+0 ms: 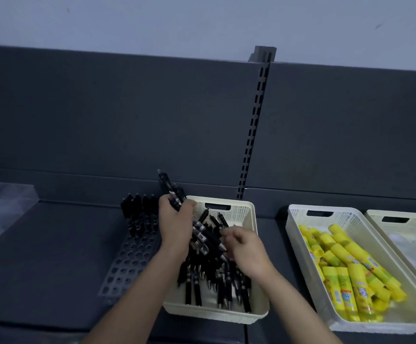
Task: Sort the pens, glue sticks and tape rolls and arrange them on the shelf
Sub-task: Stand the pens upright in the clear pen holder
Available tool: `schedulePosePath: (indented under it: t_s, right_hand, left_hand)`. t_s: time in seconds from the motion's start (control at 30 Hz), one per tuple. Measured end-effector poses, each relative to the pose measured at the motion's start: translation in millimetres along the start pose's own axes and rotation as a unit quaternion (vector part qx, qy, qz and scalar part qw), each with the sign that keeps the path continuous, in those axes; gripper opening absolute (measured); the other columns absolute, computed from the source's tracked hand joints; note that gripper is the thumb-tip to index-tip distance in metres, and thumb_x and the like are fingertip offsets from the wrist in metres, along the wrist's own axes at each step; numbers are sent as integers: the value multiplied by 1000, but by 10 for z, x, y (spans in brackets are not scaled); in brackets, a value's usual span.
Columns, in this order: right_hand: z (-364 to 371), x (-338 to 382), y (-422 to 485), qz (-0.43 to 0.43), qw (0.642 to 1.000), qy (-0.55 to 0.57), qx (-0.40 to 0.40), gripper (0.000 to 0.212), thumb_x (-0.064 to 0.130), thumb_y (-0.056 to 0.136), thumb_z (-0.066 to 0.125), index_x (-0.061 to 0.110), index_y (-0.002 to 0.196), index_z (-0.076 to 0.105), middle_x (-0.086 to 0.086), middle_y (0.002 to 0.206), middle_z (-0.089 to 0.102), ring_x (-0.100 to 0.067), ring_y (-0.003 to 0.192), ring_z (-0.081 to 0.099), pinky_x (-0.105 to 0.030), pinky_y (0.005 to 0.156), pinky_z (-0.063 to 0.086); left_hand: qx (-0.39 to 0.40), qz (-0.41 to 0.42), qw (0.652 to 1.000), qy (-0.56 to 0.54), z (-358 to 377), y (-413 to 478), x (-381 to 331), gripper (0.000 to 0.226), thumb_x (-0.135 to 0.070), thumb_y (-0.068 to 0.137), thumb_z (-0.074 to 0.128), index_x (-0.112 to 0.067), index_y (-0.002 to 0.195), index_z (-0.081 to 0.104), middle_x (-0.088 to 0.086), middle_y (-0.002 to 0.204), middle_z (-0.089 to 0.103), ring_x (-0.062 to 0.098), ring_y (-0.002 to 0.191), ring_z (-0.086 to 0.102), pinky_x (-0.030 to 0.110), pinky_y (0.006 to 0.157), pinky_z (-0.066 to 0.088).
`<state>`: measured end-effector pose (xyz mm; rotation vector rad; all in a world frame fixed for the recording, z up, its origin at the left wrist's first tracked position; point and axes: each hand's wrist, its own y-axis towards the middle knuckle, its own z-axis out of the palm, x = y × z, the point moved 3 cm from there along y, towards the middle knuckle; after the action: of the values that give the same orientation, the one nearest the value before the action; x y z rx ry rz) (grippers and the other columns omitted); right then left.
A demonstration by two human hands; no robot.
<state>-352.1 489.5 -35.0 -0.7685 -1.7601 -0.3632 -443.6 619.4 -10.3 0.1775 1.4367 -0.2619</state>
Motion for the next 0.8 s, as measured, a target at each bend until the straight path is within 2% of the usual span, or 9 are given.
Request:
schedulePosePath:
  t_s: [0.07,0.13,0.23,0.33,0.43,0.53,0.6,0.7,0.8]
  right_hand:
    - [147,28,-59,114,968,177,134,27,4,99,40,7,103,66,-14,91,69,-18,70,66,-22,61,54]
    - [238,71,-115,142,934,251,211,26,4,98,43,4,101,69,-14,83,71,-19,65,67,-26,59,55]
    - [334,169,-127,126,918,273,260,24,8,96,50,8,93,75,-8,74,67,-13,56,58,-22,51,47]
    - [424,273,-95,93,932,219,274,26,5,96,49,12,89,73,-5,73,66,-11,57,55,-20,53,43]
    - [517,335,-74,73,952,169,245,23,2,95,50,11,84,68,-7,75,66,-13,64,60,-21,60,51]
    - [626,319,-70,71,962,185,190,24,6,97,49,14,80,65,-3,76,67,-11,71,64,-23,66,52]
    - [762,344,-60,72,950,253,167,21,8,98,46,12,85,62,-3,77,67,-12,74,64,-27,72,53]
    - [1000,431,4,80,913,390,95,16,7,97,46,10,87,57,-8,84,71,-17,79,66,-34,79,53]
    - [1190,534,66,53,900,432,16,16,3,93,52,12,79,55,-13,97,73,-16,81,68,-31,76,52]
  left_hand:
    - [-11,9,999,-43,-50,-15,-83,19,-11,83,64,-22,88,50,9,82,54,20,68,49,41,67,44]
    - [-26,31,998,-57,-128,-11,-165,19,-11,81,66,-22,88,51,8,82,57,19,69,52,38,67,46]
    - [-31,41,992,-116,-260,-10,-274,20,-5,82,65,-19,89,51,1,73,63,17,67,60,37,67,53]
    - [-31,50,981,-185,-414,11,-388,19,1,90,56,-17,91,48,-2,68,67,16,64,69,25,58,55]
    - [-62,71,974,-206,-645,100,-517,18,0,93,52,-17,92,45,5,79,65,19,67,70,26,62,56]
    - [-87,75,967,-228,-942,257,-626,19,-1,94,51,-19,93,45,7,84,63,17,68,69,28,66,56]
    - [-102,57,960,-255,-1166,382,-652,17,-2,94,52,-17,95,45,7,85,64,15,69,68,28,67,57]
    - [-132,9,944,-303,-1485,599,-607,17,0,95,51,-11,105,44,10,88,63,15,66,66,27,63,56]
    - [-142,-49,935,-320,-1750,770,-467,28,1,96,50,-3,124,45,12,92,60,17,72,63,26,60,54]
